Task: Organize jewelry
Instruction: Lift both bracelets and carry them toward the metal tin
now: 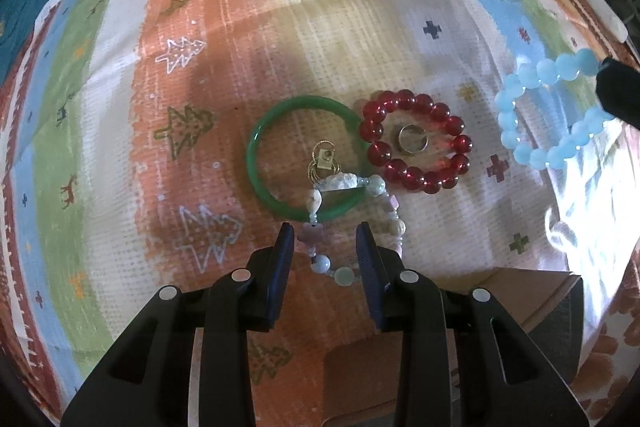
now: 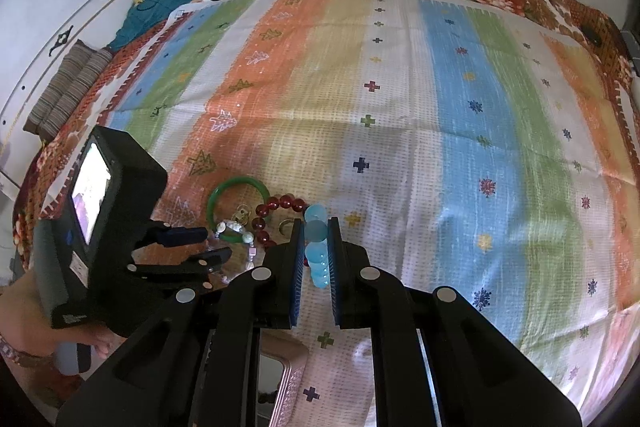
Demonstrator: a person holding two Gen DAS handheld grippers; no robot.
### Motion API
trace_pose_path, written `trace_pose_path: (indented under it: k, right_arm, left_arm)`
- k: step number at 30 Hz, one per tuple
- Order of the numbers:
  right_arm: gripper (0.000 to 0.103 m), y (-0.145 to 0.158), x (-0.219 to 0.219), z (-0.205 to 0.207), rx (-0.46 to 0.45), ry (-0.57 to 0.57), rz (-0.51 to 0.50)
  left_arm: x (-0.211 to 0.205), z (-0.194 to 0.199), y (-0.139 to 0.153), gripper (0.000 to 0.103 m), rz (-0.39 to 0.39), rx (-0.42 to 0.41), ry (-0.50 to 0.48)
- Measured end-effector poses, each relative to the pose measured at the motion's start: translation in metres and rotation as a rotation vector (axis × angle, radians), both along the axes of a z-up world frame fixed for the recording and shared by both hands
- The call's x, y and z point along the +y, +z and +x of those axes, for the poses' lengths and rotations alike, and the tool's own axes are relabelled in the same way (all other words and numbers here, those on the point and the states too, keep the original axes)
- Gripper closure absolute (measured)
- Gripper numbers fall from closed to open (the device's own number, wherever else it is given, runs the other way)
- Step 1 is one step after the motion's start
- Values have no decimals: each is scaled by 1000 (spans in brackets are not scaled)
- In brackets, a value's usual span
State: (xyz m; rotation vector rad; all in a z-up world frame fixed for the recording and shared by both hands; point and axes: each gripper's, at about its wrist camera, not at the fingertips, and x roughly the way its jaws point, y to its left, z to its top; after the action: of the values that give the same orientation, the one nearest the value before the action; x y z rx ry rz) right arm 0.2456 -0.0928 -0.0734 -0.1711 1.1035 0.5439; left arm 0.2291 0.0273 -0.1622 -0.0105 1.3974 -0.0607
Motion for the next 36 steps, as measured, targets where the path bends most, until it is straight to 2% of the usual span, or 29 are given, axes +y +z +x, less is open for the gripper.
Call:
trace_pose_path:
  k: [1,3,5,11,14,23,28,36]
  right_arm:
    - [91,0,0,1,0,0,0]
    - [91,0,0,0,-3,-1,0]
    - [91,0,-1,0,-4,-1,1]
    - [91,4,-4,0,-6,-5,14]
    - [91,8,-7,-2,-11,-9,24]
    - [91,18,-10,-10,-33,-16,43]
    - [91,24,-8,-18,-51,-4,45]
    - [91,41,-8,-36,-92,24,74]
  left_arm:
    - [0,0,-1,71,3,2,-2]
    - [0,0,-2,85,14,1,0]
    - [-2,2,-1,89,17,-3,2]
    - [-2,1,10,89,15,-28,-1]
    - [2,-6,26,89,7,-60,-1]
    - [-1,-26,86,89,-34,-203,-15]
    - [-4,-34,105,89,-28,-266,-31]
    - [-7,-59,142,89,-75,-365,-37]
